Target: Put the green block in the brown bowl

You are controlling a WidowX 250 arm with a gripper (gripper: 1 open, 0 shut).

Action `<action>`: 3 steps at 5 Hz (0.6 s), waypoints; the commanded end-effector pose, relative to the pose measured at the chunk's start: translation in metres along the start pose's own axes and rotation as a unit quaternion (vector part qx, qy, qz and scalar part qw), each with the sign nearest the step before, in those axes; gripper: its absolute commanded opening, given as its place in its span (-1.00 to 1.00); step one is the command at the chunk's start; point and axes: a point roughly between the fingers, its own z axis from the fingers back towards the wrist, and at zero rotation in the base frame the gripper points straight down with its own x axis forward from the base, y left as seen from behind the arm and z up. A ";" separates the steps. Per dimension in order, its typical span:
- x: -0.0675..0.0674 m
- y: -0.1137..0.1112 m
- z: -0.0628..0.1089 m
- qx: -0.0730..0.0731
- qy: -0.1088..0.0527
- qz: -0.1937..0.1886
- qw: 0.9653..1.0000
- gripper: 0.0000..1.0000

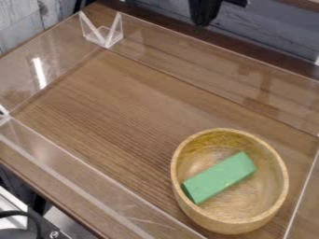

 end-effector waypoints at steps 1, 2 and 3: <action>0.014 0.017 0.016 0.009 -0.042 0.010 0.999 1.00; 0.020 0.031 0.012 0.016 -0.049 0.017 0.999 1.00; 0.024 0.047 0.008 0.022 -0.053 0.024 0.998 1.00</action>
